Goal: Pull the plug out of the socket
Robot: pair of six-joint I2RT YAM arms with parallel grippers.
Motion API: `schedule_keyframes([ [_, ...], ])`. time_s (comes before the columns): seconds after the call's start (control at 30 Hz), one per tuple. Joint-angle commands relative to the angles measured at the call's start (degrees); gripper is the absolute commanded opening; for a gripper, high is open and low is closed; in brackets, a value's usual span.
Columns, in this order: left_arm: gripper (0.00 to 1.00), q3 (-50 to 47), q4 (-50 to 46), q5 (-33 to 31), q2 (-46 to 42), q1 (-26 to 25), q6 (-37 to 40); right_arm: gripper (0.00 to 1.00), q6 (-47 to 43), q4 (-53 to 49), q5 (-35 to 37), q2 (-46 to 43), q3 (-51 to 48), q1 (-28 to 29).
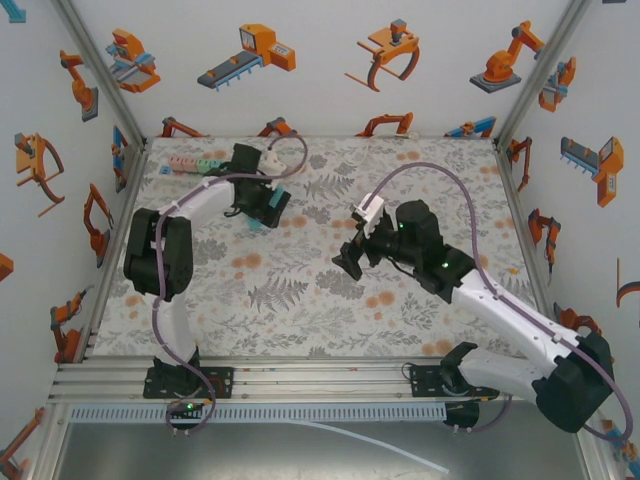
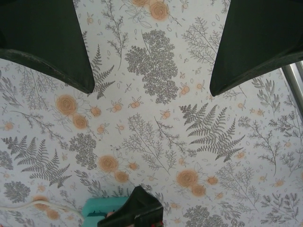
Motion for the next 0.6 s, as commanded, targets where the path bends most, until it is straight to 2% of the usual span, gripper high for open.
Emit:
schedule_keyframes([
  [0.0,0.86,-3.58,-7.02,2.07,1.14,-4.61,5.82,0.98,1.85,-0.48,3.76,-4.14,-1.35,0.3],
  [0.2,0.83,-5.39,-6.12,-0.66,0.36,-9.36,8.53,0.98,2.63,-2.9,8.45,-10.75,-2.84,0.3],
  [0.3,0.81,-6.84,-5.4,0.26,-1.24,-11.2,9.84,0.99,3.18,-3.9,9.98,-13.15,-3.29,0.25],
  [0.43,0.63,-9.98,-1.76,-1.41,-4.06,-13.02,10.96,0.99,3.77,-4.86,10.8,-14.9,-3.48,0.3],
  [0.57,0.54,-11.54,0.37,-0.57,-5.29,-12.98,10.95,0.99,4.43,-5.34,10.72,-15.08,-3.07,0.3],
])
